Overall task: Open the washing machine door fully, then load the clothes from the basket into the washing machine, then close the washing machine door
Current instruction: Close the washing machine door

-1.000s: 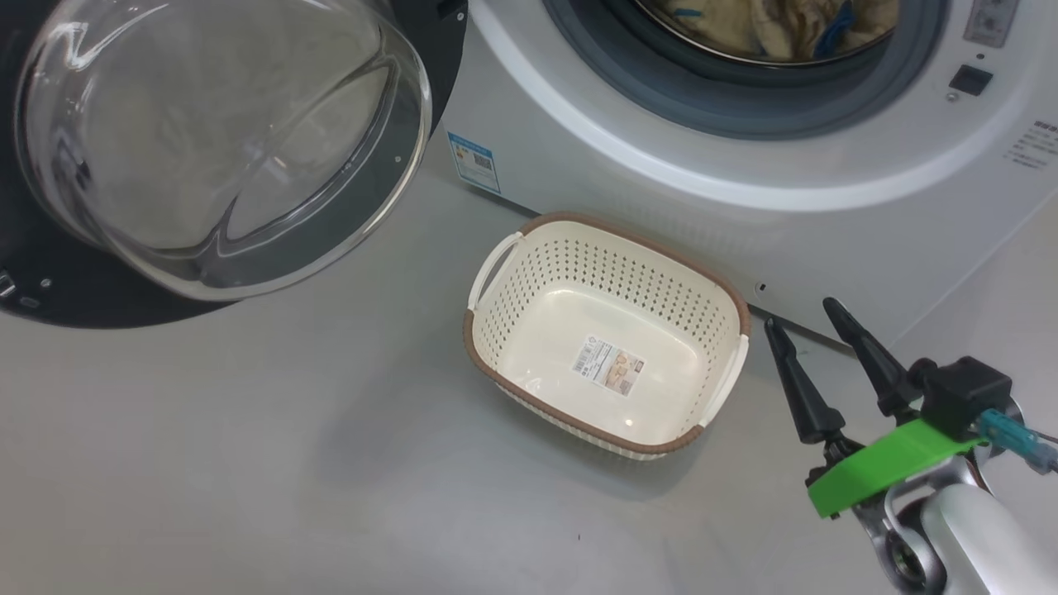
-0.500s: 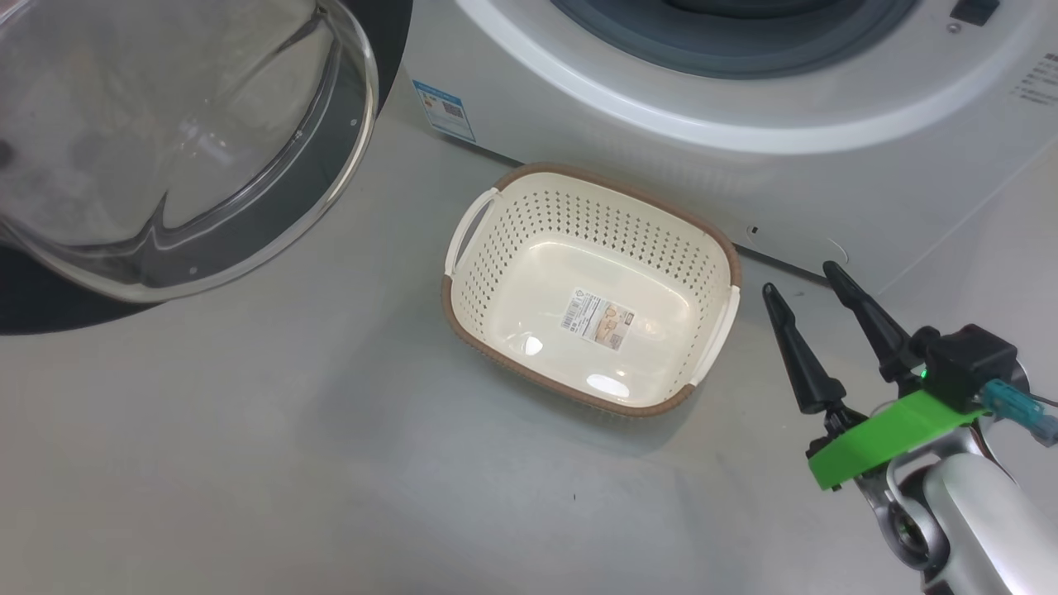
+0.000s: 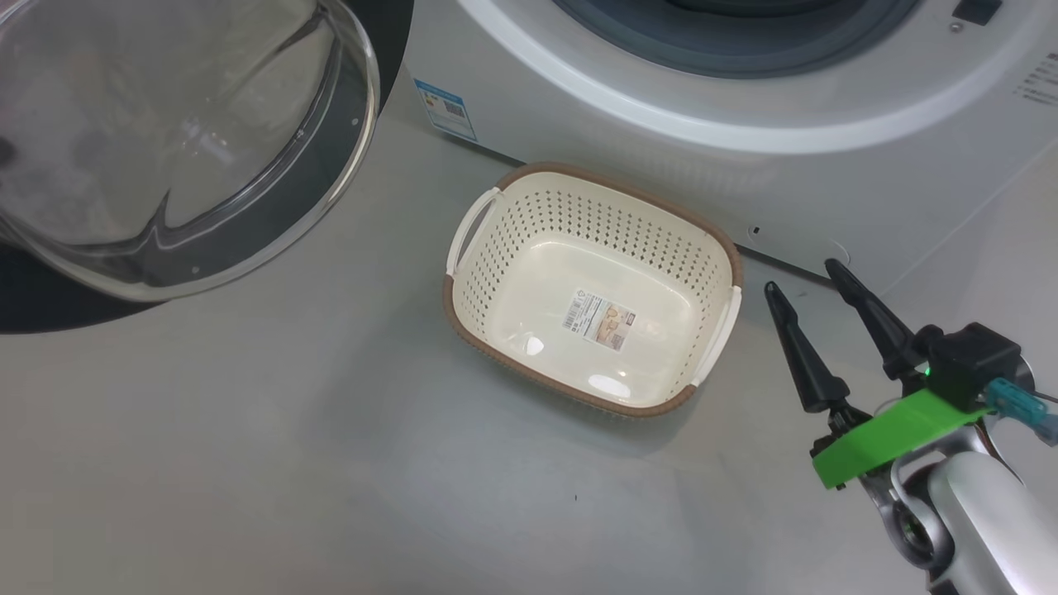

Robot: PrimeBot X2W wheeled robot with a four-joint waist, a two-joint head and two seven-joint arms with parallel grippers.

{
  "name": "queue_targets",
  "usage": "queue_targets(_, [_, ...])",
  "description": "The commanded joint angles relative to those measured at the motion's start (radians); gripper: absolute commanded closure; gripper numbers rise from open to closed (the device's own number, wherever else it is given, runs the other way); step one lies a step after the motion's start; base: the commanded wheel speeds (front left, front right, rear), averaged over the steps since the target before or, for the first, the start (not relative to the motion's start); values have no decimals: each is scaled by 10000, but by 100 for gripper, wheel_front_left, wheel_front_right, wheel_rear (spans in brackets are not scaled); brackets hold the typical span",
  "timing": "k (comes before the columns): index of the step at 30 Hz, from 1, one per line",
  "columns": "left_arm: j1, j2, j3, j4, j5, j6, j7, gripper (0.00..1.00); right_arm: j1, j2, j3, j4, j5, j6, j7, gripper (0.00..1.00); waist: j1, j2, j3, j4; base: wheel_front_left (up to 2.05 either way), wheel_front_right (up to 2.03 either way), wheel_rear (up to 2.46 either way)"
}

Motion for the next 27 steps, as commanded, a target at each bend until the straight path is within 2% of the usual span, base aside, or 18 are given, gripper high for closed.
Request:
queue_targets(1, [-30,816,291,-283,-110,-6,173,100,-140,-154,118,-327,-44,16,-67,0,-1,0,-9,-2,0,0,0])
queue_targets(13, [379,779,-176,-836,-485,-6,1269,100,-145,-196,56,-305,-55,16,-67,0,-1,0,-135,-27,0,0,0])
queue_targets(27, [1255,876,-836,-2430,-834,-6,2458,100,81,-165,-100,-243,-35,16,-67,0,-1,0,-650,115,0,0,0])
